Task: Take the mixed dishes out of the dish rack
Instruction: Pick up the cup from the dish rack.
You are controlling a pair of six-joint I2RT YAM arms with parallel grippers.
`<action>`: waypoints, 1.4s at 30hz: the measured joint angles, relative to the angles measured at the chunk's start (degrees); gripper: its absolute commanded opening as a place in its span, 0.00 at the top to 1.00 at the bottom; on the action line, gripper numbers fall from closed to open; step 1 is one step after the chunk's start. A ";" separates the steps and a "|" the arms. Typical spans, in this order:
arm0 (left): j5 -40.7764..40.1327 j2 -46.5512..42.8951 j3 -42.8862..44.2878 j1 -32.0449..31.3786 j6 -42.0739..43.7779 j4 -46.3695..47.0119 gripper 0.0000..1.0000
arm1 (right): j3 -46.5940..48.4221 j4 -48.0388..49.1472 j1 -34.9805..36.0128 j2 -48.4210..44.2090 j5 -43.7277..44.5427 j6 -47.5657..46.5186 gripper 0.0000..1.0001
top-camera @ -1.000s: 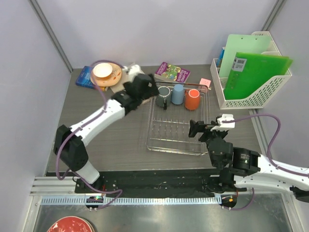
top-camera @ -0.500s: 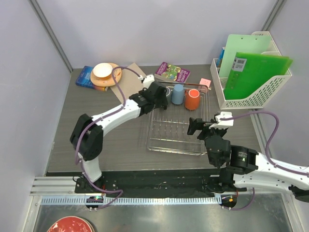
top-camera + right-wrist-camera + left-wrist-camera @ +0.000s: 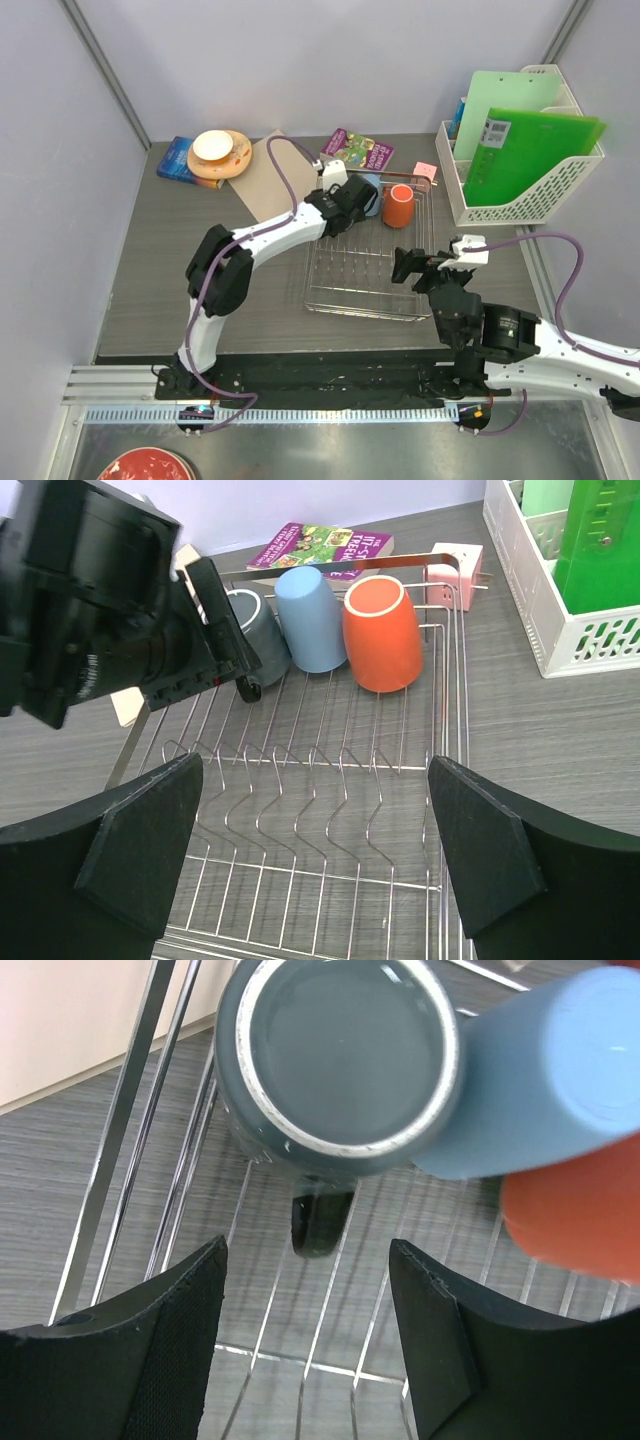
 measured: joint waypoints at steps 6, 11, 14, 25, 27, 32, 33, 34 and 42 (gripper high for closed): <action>-1.95 5.14 2.60 0.11 -2.40 -2.10 0.49 | -0.22 -1.66 0.00 -1.44 -0.37 1.29 0.00; -3.04 5.73 2.60 0.50 -4.09 -2.23 0.50 | -0.33 -3.13 -0.02 -2.54 -0.59 2.32 0.00; -2.99 5.88 2.60 0.87 -5.44 -1.90 0.50 | -0.37 -3.58 -0.02 -2.54 -0.87 3.02 0.00; -2.84 9.73 2.95 2.32 -5.40 -0.46 0.74 | -0.66 -4.92 -0.04 -2.32 -1.31 4.26 0.01; -2.84 10.19 2.95 2.56 -4.74 -0.52 0.85 | -0.66 -5.07 -0.04 -1.86 -1.33 4.33 0.00; -2.43 10.05 2.69 2.56 -2.10 0.09 1.00 | -0.85 -5.22 -0.04 -1.09 -1.44 4.61 0.00; -2.36 9.90 2.34 2.56 -1.95 0.52 1.00 | -0.85 -5.22 -0.04 -0.98 -1.44 4.72 0.00; -2.27 9.64 1.79 2.56 -1.68 1.20 1.00 | -0.87 -5.22 -0.04 -0.87 -1.46 4.76 0.00; 0.59 6.36 -2.16 2.91 0.61 2.86 1.00 | -0.90 -5.25 -0.04 0.63 -1.46 5.33 0.00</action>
